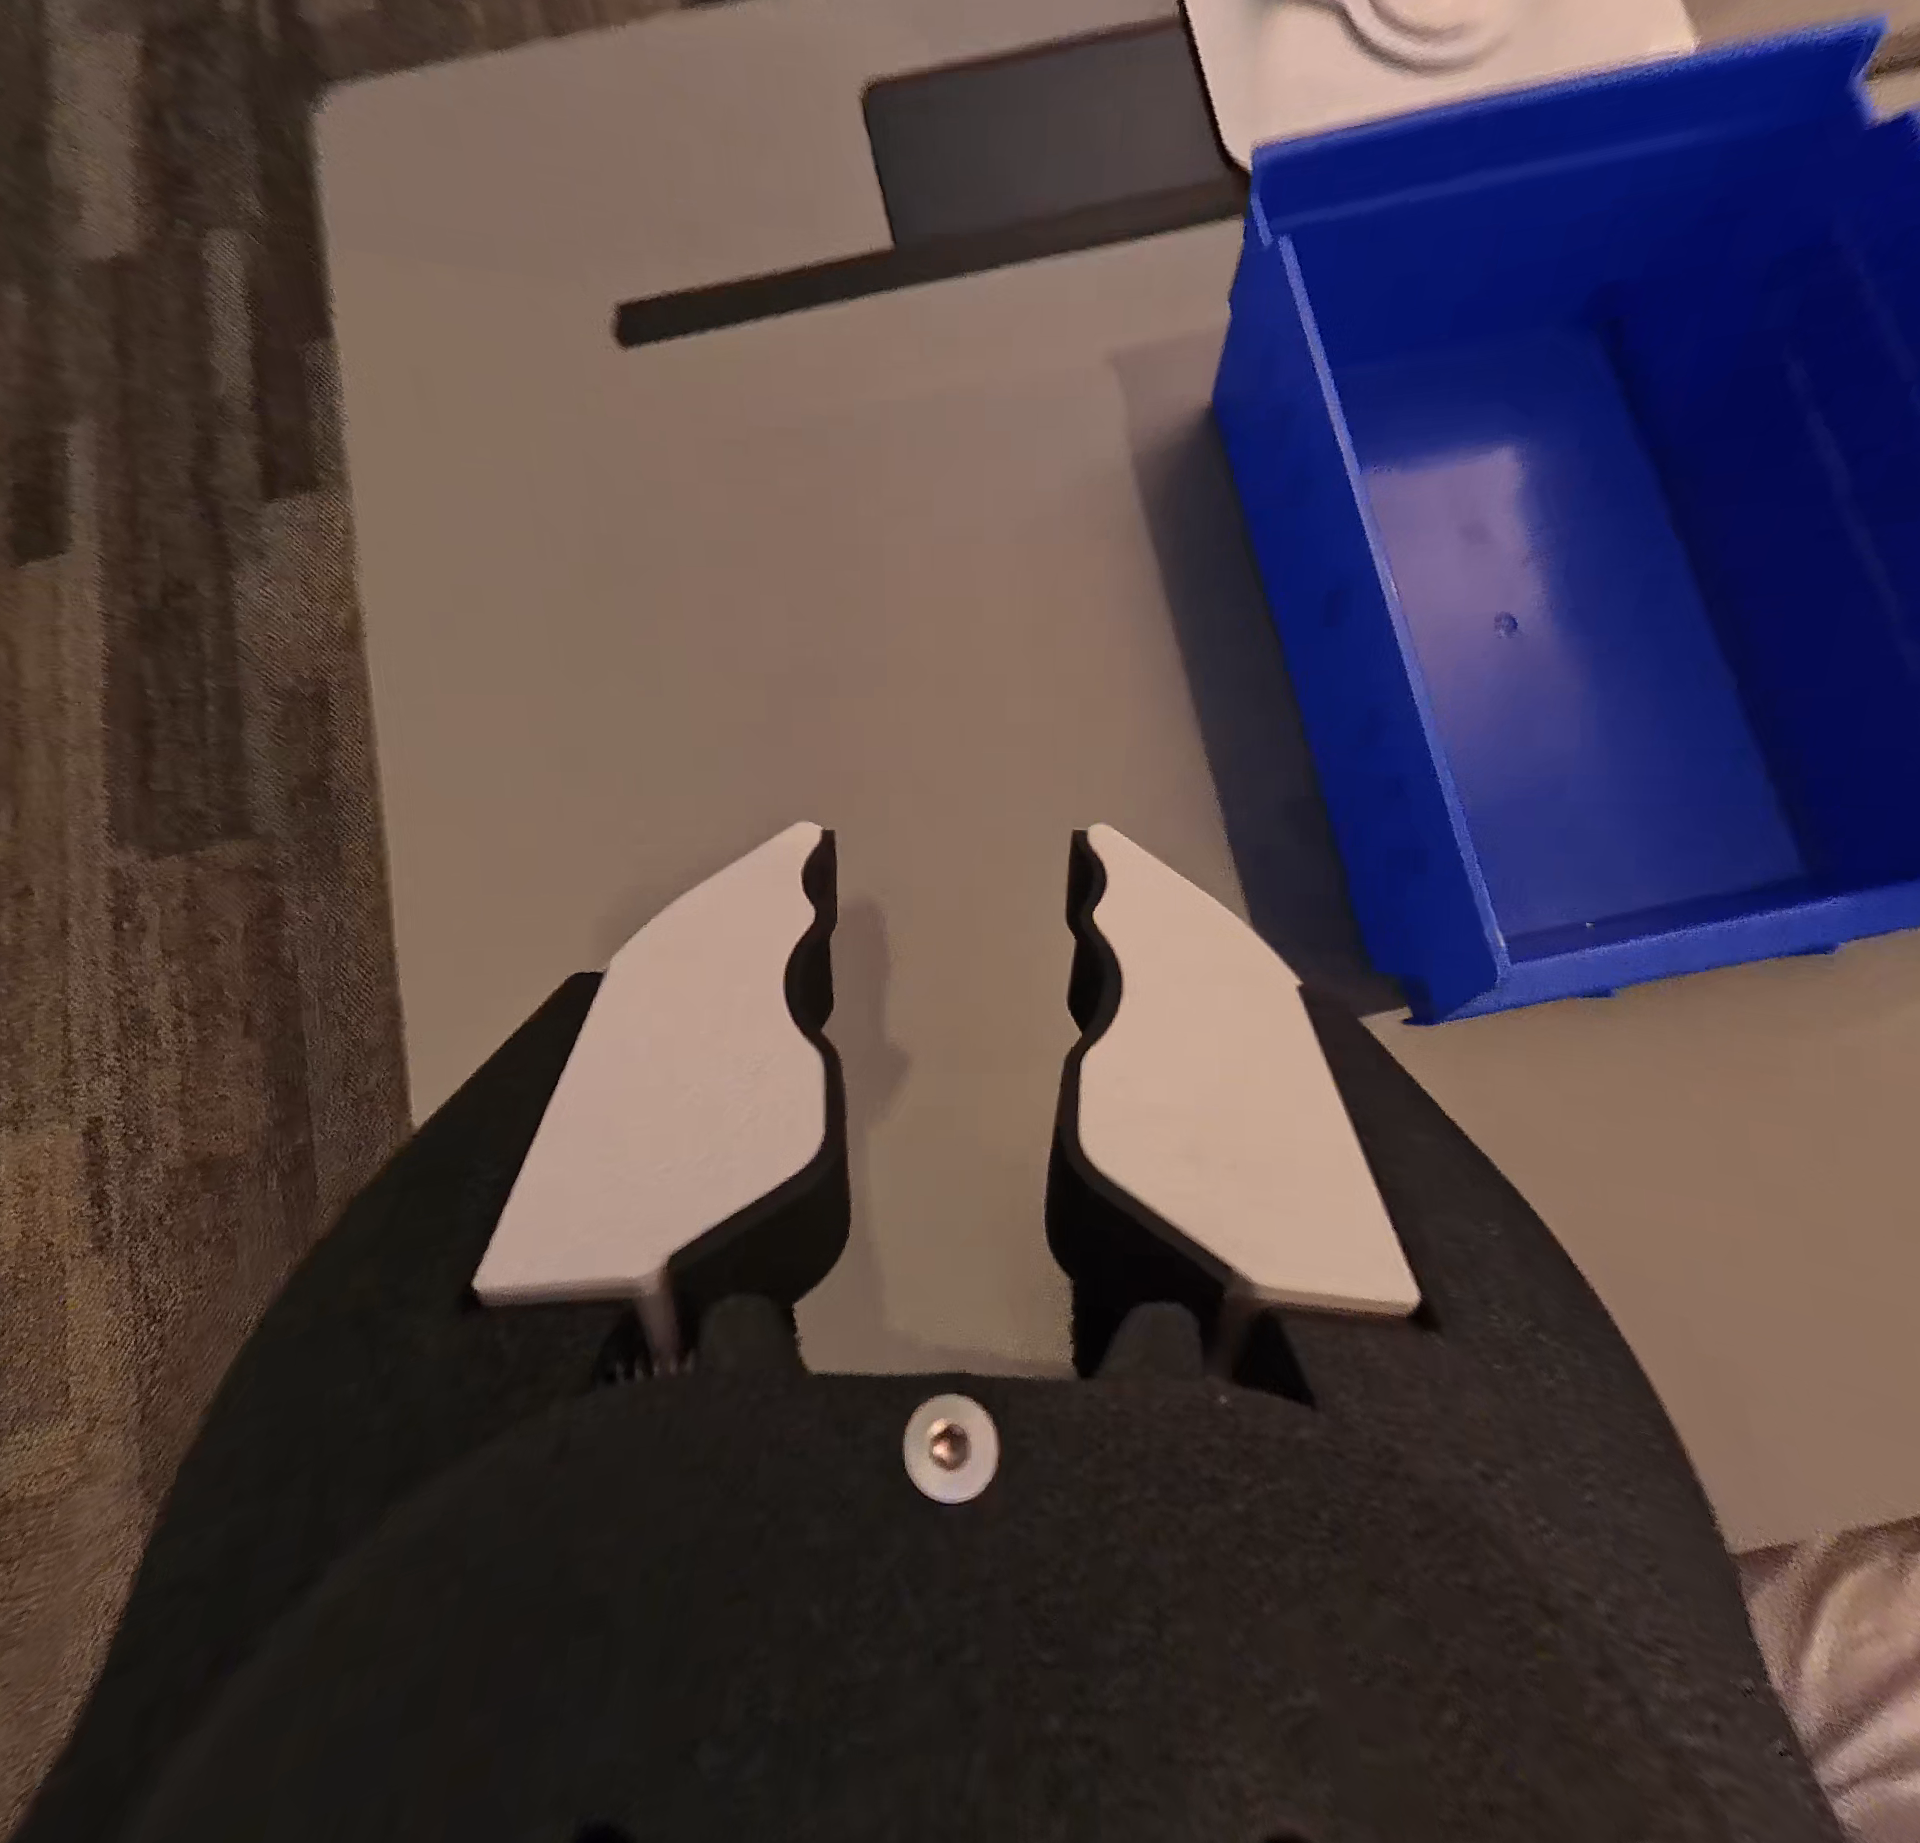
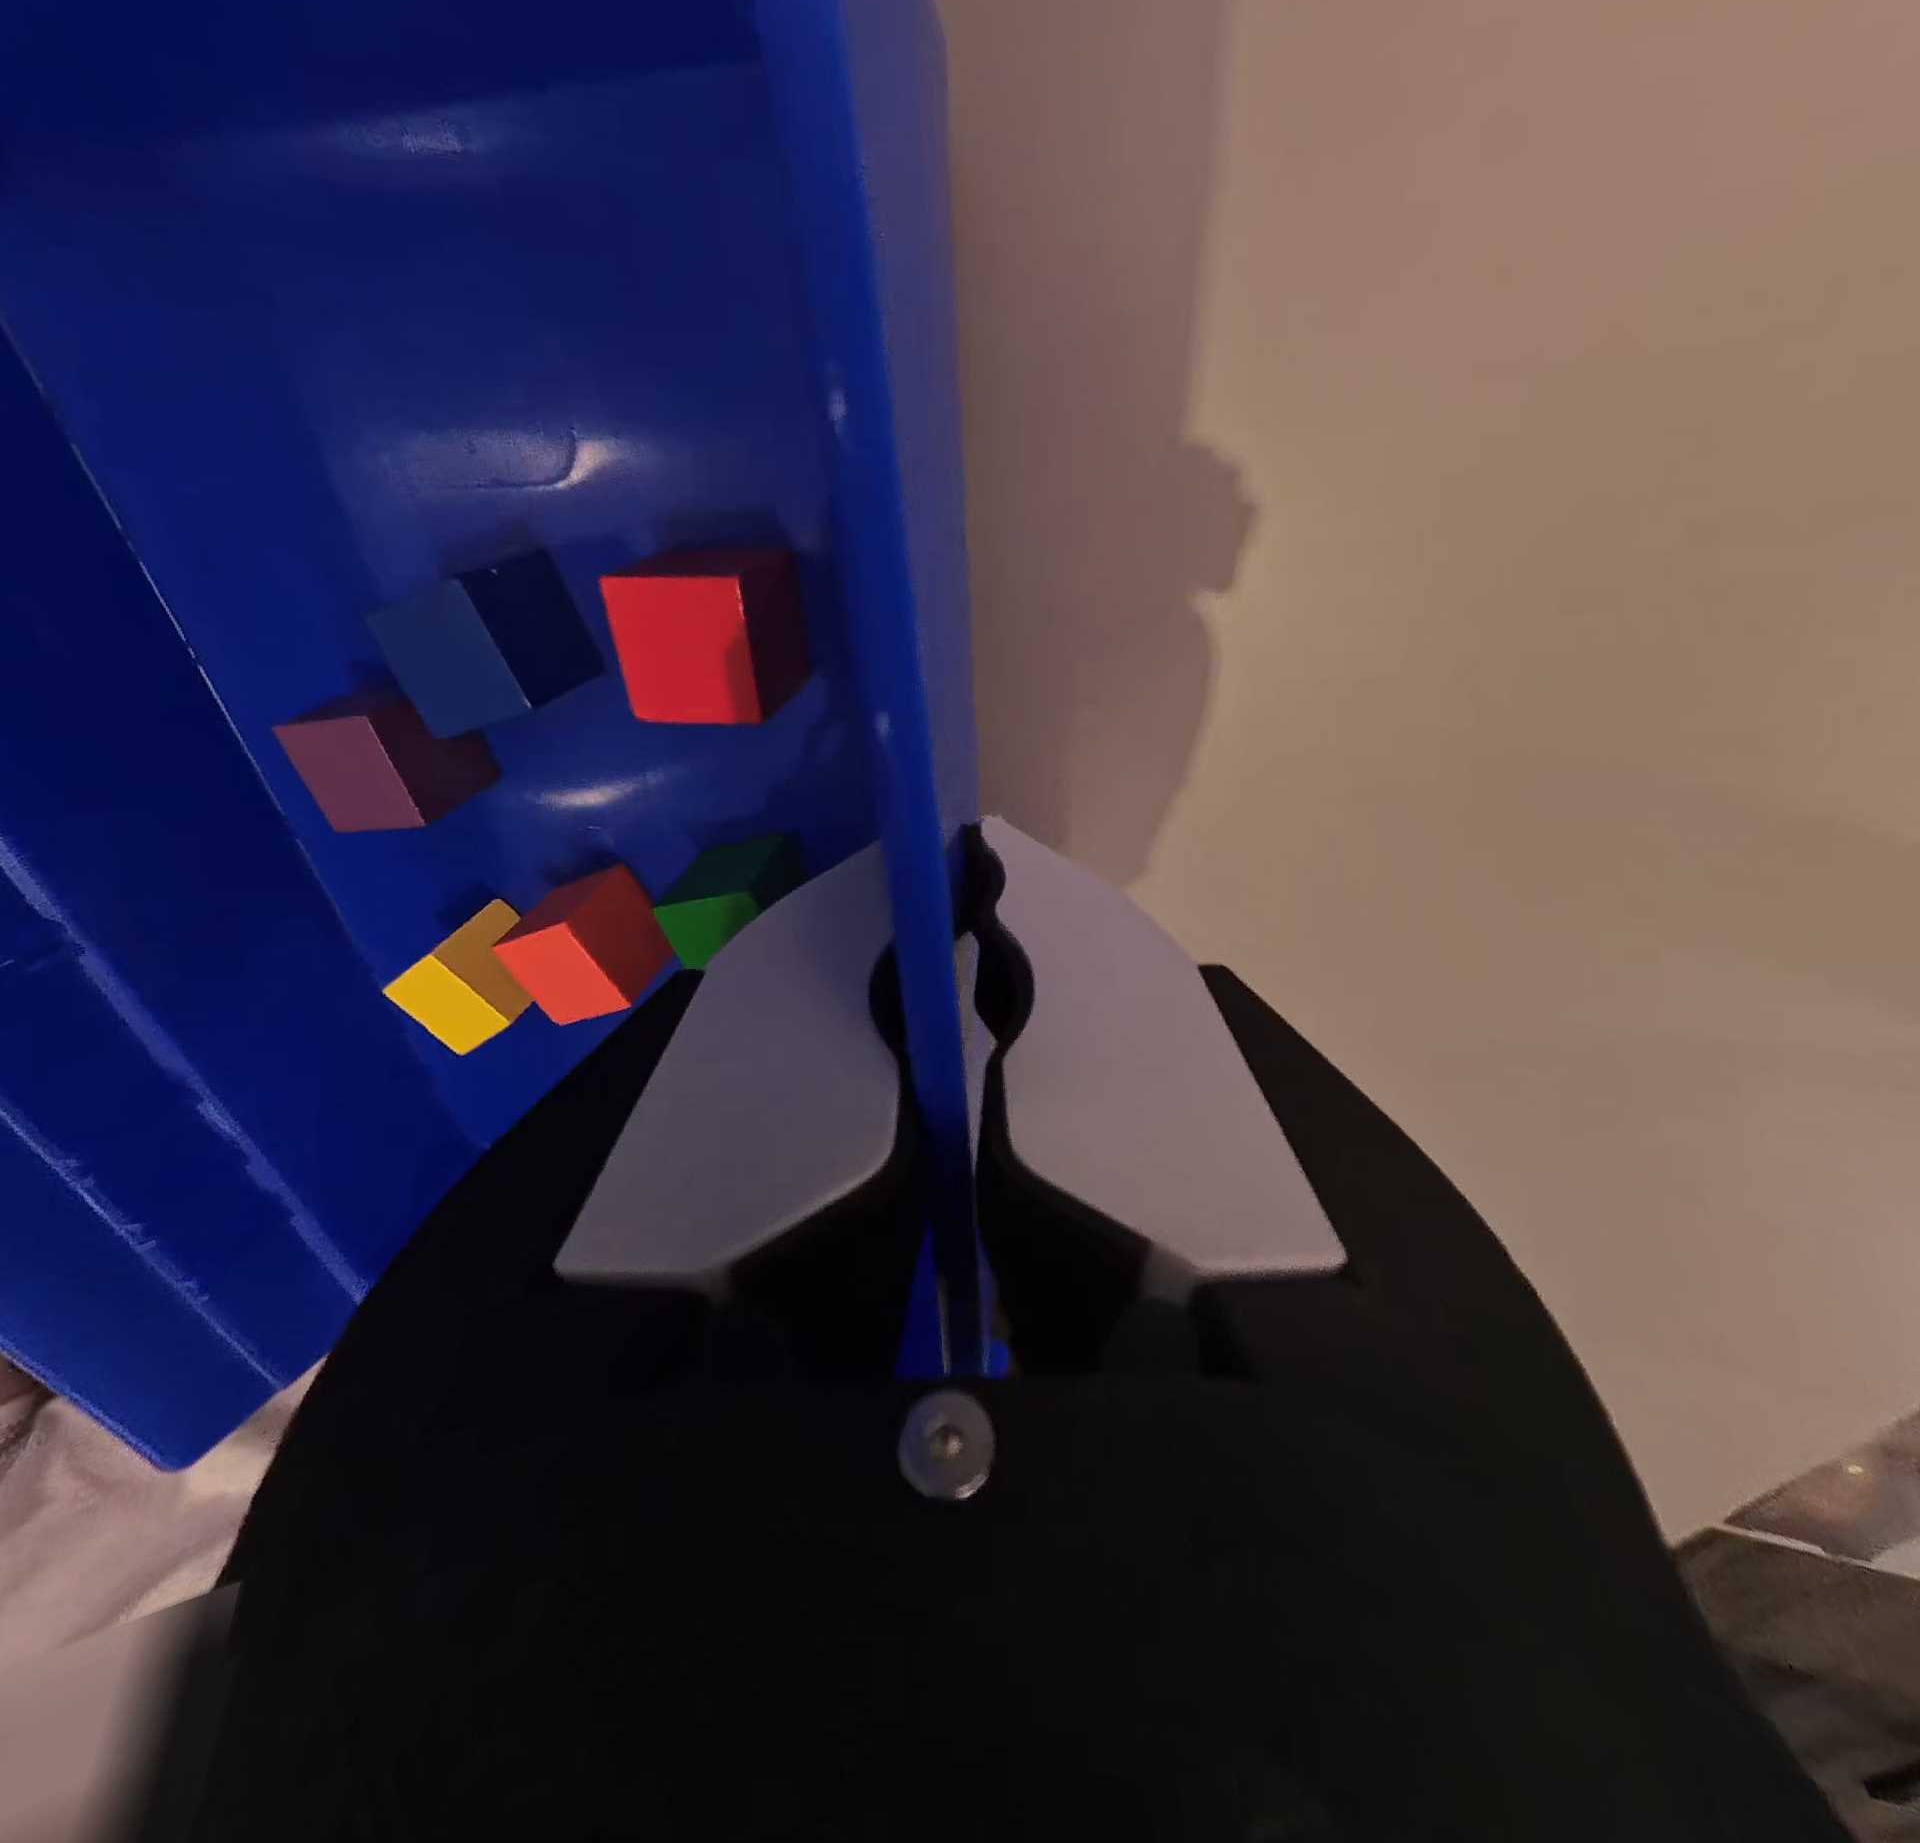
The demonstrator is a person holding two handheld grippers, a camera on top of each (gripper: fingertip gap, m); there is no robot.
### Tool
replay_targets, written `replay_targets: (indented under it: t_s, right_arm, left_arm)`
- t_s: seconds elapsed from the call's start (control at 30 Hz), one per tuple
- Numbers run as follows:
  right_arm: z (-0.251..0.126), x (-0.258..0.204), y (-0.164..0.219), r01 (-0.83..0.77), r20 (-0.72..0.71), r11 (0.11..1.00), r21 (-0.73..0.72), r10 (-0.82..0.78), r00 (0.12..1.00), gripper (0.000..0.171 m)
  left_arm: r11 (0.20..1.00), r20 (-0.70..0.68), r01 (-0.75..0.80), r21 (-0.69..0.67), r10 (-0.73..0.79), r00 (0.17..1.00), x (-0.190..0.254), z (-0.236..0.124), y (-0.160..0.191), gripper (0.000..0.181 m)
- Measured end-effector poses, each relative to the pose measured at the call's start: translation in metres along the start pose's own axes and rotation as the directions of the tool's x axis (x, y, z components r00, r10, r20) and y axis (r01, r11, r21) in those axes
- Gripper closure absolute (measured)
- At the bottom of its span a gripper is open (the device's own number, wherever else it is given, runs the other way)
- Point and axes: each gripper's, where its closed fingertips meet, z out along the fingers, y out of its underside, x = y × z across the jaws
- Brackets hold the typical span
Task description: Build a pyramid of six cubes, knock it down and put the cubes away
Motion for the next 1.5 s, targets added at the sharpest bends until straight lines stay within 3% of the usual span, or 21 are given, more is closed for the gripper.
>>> replay_targets:
  t_s: [0.23, 0.43, 0.57, 0.73, 1.03, 1.23, 1.5]
  right_arm:
    - [-0.086, -0.047, -0.017, 0.074, -0.072, 0.997, 0.000, -0.073, 0.995, 0.165]
    - [-0.108, -0.158, -0.054, 0.240, -0.052, 0.971, -0.009, -0.240, 0.969, 0.165]
    - [-0.084, -0.255, -0.080, 0.361, -0.010, 0.932, -0.034, -0.361, 0.932, 0.165]
    - [-0.041, -0.368, -0.104, 0.464, 0.063, 0.884, -0.057, -0.460, 0.886, 0.164]
    - [0.007, -0.522, -0.116, 0.522, 0.172, 0.853, -0.031, -0.509, 0.843, 0.164]
    - [0.041, -0.572, -0.119, 0.528, 0.162, 0.849, -0.002, -0.520, 0.838, 0.165]
    - [0.107, -0.567, -0.117, 0.467, 0.143, 0.882, -0.064, -0.455, 0.879, 0.165]
  left_arm:
    - [0.985, 0.028, 0.018, 0.170, -0.023, 0.999, -0.009, -0.051, 0.002, 0.145]
    - [0.960, 0.096, -0.057, 0.274, 0.032, 0.995, -0.005, -0.078, -0.008, 0.145]
    - [0.932, 0.113, -0.090, 0.350, 0.053, 0.992, 0.010, -0.098, -0.015, 0.145]
    - [0.938, 0.163, -0.139, 0.319, 0.090, 0.982, 0.017, -0.110, 0.002, 0.149]
    - [0.925, 0.137, -0.084, 0.371, 0.035, 0.990, 0.002, -0.119, 0.006, 0.151]
    - [0.925, 0.124, -0.061, 0.375, 0.015, 0.992, -0.006, -0.121, 0.012, 0.151]
    - [0.920, 0.084, -0.060, 0.387, 0.030, 0.996, -0.008, -0.122, 0.017, 0.151]
